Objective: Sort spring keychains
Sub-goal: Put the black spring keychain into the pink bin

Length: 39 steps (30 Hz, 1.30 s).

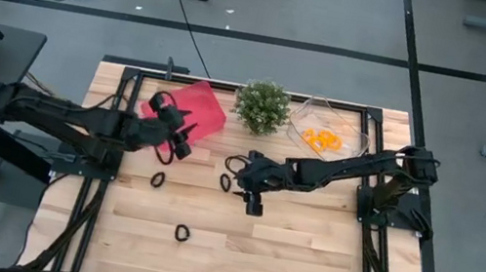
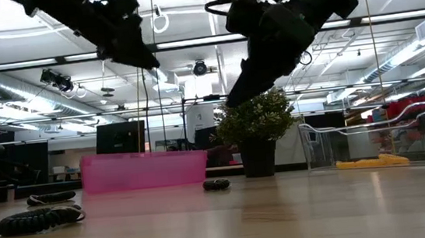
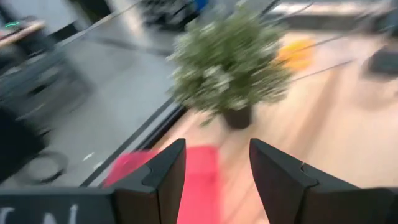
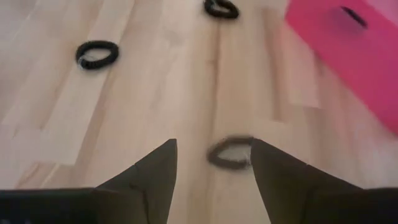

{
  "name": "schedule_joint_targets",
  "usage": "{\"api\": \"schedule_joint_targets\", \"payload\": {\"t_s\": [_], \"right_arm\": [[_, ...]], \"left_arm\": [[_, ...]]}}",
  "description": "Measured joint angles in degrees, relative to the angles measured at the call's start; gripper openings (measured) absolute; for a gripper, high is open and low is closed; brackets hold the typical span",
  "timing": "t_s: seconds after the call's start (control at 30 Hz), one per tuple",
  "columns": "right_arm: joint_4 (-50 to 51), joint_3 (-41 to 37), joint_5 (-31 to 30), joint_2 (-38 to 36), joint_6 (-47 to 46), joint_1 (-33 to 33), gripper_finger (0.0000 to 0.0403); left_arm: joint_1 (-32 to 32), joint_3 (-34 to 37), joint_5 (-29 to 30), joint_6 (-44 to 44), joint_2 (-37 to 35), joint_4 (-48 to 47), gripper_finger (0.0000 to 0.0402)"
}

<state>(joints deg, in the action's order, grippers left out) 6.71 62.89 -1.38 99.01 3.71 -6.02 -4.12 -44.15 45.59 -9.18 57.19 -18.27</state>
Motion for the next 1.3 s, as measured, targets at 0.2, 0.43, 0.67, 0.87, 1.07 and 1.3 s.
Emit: {"api": "schedule_joint_targets", "payload": {"t_s": [0.2, 0.43, 0.67, 0.87, 1.07, 1.3], "right_arm": [[0.7, 0.7, 2.4, 4.2, 1.1, 0.7, 0.0207], [1.9, 4.8, 3.2, 9.8, 2.7, 1.3, 0.0207], [2.3, 6.8, 3.4, 14.0, 2.9, 2.3, 0.0207], [2.3, 9.0, 3.4, 18.6, 2.9, 3.5, 0.0207], [2.4, 10.2, 3.4, 20.6, 2.8, 4.1, 0.0203], [6.7, 10.3, 1.6, 20.6, 3.8, 5.5, 0.0097]], "left_arm": [[1.4, 4.7, -12.1, 7.2, -4.9, 11.9, 0.0181], [1.4, 5.3, -13.4, 7.5, -7.2, 12.3, 0.0181], [1.4, 5.3, -13.4, 7.5, -7.1, 11.8, 0.0181], [1.4, 5.3, -13.3, 7.3, -7.1, 11.5, 0.0181], [1.5, 5.3, -13.3, 7.3, -7.1, 11.6, 0.0181], [1.6, 5.3, -13.3, 6.9, -7.1, 11.4, 0.0181]]}}
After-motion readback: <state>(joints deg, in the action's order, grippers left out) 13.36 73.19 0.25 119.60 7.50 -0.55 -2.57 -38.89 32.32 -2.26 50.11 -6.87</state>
